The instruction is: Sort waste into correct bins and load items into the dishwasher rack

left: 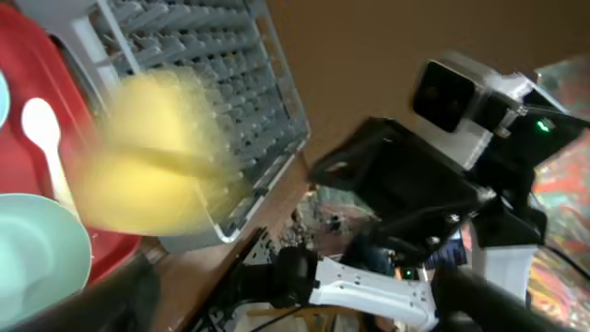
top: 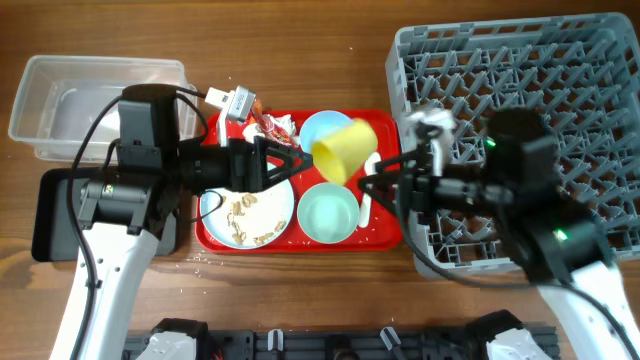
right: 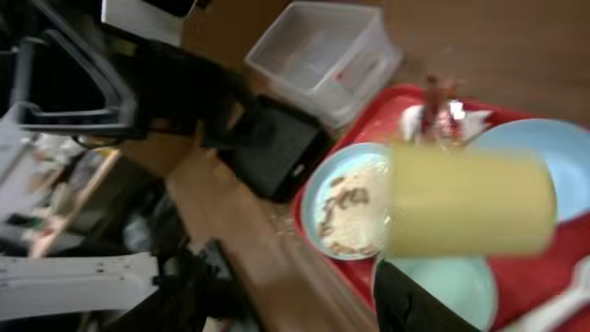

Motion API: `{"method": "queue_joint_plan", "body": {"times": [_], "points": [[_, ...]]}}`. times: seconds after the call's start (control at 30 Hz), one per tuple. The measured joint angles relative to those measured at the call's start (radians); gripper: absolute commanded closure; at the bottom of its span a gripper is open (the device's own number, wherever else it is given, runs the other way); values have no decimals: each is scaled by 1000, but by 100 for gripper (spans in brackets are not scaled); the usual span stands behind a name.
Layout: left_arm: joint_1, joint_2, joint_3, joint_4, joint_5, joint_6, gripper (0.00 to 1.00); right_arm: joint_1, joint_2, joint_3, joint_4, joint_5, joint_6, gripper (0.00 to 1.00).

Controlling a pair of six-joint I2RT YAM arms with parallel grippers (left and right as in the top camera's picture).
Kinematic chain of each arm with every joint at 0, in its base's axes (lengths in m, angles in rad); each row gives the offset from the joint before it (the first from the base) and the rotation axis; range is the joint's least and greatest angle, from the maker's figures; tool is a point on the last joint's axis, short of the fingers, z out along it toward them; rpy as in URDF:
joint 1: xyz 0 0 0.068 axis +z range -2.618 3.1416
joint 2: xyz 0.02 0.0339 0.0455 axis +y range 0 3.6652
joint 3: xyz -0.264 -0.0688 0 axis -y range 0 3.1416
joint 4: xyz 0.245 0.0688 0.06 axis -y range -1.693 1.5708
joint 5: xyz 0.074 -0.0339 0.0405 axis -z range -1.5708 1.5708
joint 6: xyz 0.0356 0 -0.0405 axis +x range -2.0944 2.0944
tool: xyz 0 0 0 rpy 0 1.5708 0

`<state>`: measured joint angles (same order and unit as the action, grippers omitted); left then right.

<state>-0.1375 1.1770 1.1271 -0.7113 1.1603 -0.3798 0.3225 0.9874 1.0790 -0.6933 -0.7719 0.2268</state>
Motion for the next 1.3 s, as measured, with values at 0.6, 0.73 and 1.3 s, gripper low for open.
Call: {"method": "queue_joint_plan", "body": {"times": [0.6, 0.73, 1.3], "points": [[-1, -1, 0, -55, -181, 0, 53, -1, 36, 0, -58, 246, 40, 36], [-58, -1, 0, -55, -285, 0, 44, 45, 162, 1, -69, 421, 58, 36], [-320, 31, 0, -156, -925, 5, 32, 224, 743, 4, 245, 983, -19, 37]]}}
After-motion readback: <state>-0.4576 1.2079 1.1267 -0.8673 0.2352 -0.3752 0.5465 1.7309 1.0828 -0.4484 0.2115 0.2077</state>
